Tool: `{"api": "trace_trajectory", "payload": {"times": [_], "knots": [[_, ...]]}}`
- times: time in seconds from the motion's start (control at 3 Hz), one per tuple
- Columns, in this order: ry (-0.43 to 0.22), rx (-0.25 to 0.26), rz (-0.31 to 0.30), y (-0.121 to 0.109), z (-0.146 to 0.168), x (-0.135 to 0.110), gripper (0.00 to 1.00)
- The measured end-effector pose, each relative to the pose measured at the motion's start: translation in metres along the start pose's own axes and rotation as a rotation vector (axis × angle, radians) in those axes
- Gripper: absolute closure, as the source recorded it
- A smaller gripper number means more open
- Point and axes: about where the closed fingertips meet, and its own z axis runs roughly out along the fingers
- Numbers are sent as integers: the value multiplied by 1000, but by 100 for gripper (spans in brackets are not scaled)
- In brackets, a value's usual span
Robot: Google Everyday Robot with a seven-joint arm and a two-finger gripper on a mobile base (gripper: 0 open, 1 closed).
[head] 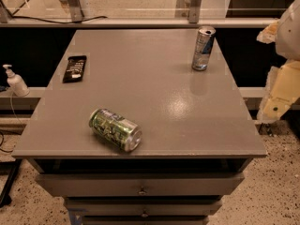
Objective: Place green can upright
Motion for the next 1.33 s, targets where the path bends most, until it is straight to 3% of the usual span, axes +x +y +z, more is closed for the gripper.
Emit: {"api": "trace_trajectory", "payload": {"times": [0.67, 1.0, 1.33], "knots": [[-19, 8, -11, 2, 3, -9, 0], [-89, -22, -17, 17, 21, -50, 0], [-158, -88, 8, 36, 37, -97, 0]]}}
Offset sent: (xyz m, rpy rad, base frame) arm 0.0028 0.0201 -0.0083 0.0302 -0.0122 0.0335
